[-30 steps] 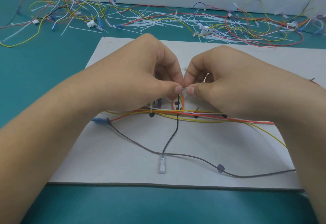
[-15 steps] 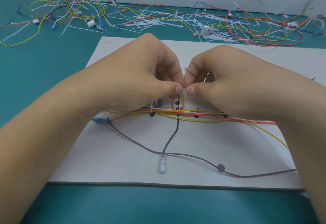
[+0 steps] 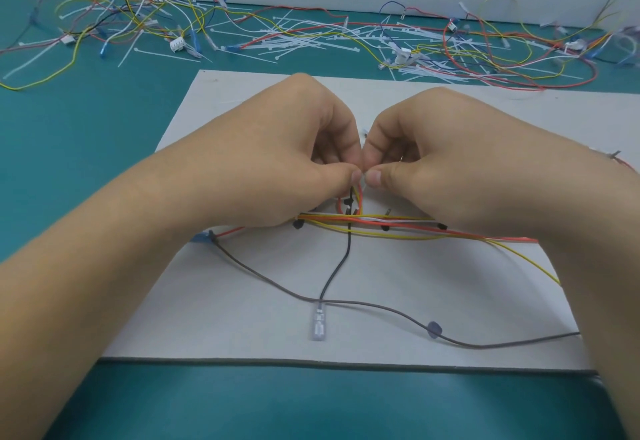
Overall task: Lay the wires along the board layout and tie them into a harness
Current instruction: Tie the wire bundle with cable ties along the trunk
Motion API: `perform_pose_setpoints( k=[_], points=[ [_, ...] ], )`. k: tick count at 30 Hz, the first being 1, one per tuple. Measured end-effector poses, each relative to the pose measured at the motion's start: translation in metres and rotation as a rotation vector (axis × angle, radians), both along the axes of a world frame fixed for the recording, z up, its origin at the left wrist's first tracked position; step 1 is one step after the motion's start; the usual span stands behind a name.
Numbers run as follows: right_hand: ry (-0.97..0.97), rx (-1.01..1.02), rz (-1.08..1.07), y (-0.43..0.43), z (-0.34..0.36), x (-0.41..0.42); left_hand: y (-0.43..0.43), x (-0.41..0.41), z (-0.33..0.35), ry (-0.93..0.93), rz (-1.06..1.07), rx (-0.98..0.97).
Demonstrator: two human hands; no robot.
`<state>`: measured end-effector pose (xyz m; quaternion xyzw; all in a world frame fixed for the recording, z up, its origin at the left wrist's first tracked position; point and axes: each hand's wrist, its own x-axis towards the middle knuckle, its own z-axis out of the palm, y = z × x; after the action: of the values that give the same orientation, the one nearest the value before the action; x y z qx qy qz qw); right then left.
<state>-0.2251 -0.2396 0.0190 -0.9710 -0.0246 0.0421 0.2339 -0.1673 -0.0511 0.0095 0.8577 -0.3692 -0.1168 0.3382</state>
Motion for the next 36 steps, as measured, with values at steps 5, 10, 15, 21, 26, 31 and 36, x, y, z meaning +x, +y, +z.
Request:
perform_pose_setpoints(
  k=[5, 10, 15, 21, 26, 31, 36],
  points=[
    [0.009, 0.012, -0.01, 0.0, 0.0, 0.0, -0.001, -0.001, 0.001, -0.034, 0.021, 0.007],
    [0.013, 0.007, -0.013, 0.002, 0.001, -0.001, -0.002, -0.003, 0.001, -0.032, 0.019, 0.015],
    [-0.006, 0.001, -0.038, 0.003, 0.002, -0.001, -0.001, -0.002, 0.003, -0.042, 0.031, -0.001],
    [-0.014, -0.02, -0.048, 0.004, 0.003, -0.002, -0.002, -0.001, 0.002, -0.045, 0.038, -0.007],
    [-0.004, 0.021, -0.073, 0.004, 0.004, -0.002, -0.002, 0.001, -0.001, -0.084, 0.056, -0.018],
    [0.006, 0.07, -0.079, 0.004, 0.008, -0.003, 0.001, 0.002, 0.0, -0.045, 0.043, -0.052],
    [-0.001, 0.118, -0.101, 0.006, 0.012, -0.004, 0.001, 0.002, -0.001, -0.004, 0.032, -0.086]
  ],
)
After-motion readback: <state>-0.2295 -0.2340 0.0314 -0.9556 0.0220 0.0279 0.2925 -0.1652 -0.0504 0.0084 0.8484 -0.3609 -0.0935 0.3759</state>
